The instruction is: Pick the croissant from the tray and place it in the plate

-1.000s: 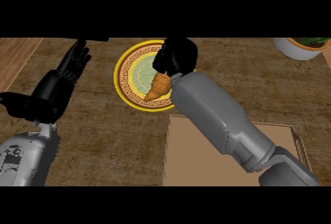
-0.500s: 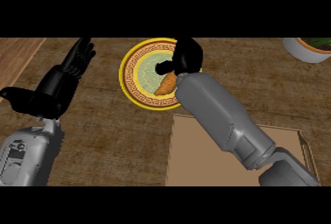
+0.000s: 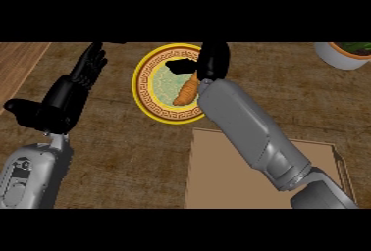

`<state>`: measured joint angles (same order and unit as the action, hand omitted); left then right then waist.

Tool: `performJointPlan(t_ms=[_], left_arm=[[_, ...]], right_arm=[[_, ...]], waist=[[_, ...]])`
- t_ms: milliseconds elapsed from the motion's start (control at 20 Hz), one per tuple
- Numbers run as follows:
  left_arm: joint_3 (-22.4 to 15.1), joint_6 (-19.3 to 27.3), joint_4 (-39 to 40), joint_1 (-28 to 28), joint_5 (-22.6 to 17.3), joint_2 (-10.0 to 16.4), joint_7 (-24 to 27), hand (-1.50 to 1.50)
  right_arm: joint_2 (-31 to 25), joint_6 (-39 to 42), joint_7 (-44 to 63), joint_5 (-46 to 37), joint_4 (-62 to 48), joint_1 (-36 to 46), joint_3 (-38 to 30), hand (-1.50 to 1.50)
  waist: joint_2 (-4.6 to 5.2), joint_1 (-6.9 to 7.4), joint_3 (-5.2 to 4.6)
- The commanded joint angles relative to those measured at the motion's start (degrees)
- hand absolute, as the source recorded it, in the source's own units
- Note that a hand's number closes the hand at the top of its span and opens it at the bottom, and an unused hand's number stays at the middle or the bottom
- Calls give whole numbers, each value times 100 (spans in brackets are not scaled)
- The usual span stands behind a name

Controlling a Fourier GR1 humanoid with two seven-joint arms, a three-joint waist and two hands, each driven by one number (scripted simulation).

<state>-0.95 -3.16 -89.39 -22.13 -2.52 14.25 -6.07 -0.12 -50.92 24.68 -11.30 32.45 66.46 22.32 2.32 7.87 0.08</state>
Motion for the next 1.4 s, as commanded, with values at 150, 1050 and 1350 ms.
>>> performJointPlan(t_ms=[150,1050,1350], left_arm=[[322,-115,37,213,-171,185,111,0],[616,-7,-322,708,14,172,-108,0],[872,-373,-482,662,-289,346,-374,0]], right_arm=[[11,-582,-1028,943,242,-291,-397,-150],[-816,544,-2249,1117,2734,-3147,-426,-150],[-1241,1029,-2195,1043,3384,-3691,-804,-150]], waist=[[-92,-254,-3],[-262,-857,-9],[-245,-808,-8]])
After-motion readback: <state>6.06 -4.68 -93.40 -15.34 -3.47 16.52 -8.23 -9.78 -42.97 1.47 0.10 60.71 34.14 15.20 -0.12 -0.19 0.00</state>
